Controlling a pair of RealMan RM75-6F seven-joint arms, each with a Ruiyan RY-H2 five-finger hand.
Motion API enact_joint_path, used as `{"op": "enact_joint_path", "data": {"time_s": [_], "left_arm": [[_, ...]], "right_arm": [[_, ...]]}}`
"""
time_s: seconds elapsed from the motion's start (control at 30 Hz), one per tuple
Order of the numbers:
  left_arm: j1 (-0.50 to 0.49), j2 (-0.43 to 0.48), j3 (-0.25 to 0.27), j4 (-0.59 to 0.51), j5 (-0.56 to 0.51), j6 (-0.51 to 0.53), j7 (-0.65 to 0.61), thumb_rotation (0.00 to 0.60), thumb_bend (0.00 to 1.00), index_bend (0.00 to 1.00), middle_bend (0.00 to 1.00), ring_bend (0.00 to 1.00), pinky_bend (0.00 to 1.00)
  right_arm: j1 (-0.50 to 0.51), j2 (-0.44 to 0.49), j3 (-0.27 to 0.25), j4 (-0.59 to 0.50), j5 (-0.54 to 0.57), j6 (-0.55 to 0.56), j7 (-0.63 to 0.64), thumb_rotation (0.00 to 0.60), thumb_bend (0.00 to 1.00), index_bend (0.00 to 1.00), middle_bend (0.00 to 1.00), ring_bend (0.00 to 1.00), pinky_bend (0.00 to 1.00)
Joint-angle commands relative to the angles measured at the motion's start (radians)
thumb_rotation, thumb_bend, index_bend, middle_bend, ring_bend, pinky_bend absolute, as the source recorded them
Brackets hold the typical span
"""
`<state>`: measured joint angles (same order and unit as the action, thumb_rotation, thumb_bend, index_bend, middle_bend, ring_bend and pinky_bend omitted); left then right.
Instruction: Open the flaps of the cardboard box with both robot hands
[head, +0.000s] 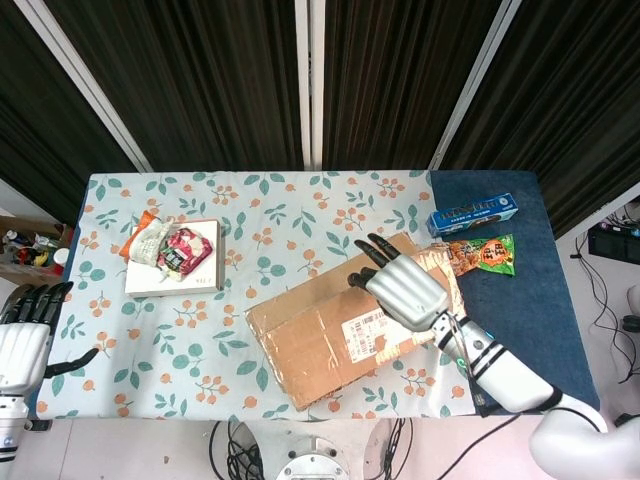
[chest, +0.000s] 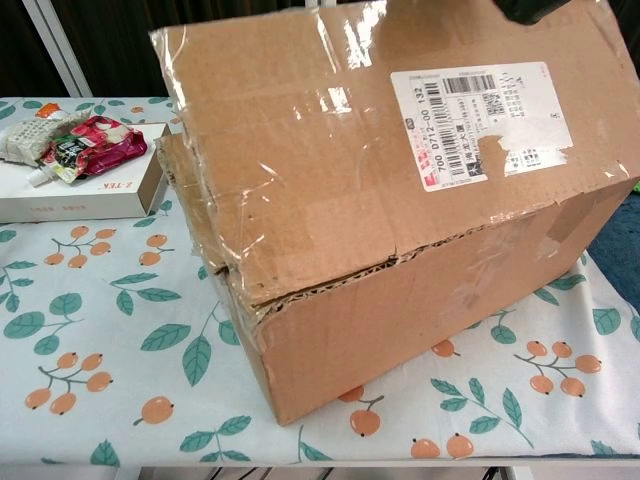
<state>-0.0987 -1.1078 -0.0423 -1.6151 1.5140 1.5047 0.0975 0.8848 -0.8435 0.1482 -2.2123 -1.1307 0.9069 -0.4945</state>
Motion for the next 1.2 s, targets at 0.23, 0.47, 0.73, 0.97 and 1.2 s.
{"op": "enact_joint_path", "data": {"time_s": [0.23,0.47,0.73,0.97,1.2], "left_arm": [[-0.01,-0.001,-0.001,-0.022,0.008,-0.009,0.026,0.448,0.1,0.07,0.12,0.09,0.19],[-0.017,0.0,-0.001,-0.034,0.01,-0.017,0.038,0.447,0.1,0.07,0.12,0.09,0.19],[-0.022,0.003,-0.002,-0.047,0.019,-0.017,0.046,0.448,0.1,0.07,0.12,0.09,0.19],[-0.018,-0.004,0.005,-0.047,0.031,-0.008,0.044,0.446,0.1,0.07,0.12,0.09,0.19],[0.0,0.001,0.014,-0.038,0.03,0.009,0.029,0.448,0.1,0.07,0.12,0.09,0.19]], "right_arm": [[-0.315,0.314,-0.139,-0.144,-0.524,0.201,0.253,0.6,1.0,0.18,0.38,0.0,0.0],[-0.551,0.423,-0.268,-0.062,-0.866,0.471,0.41,0.6,1.0,0.17,0.38,0.0,0.0],[-0.723,0.412,-0.294,0.083,-1.034,0.816,0.504,0.6,1.0,0.14,0.34,0.0,0.0],[-0.668,0.331,-0.208,0.065,-0.915,0.724,0.488,0.6,0.99,0.09,0.23,0.0,0.0],[-0.548,0.195,-0.108,0.001,-0.709,0.439,0.267,0.6,0.36,0.0,0.0,0.0,0.0]]}}
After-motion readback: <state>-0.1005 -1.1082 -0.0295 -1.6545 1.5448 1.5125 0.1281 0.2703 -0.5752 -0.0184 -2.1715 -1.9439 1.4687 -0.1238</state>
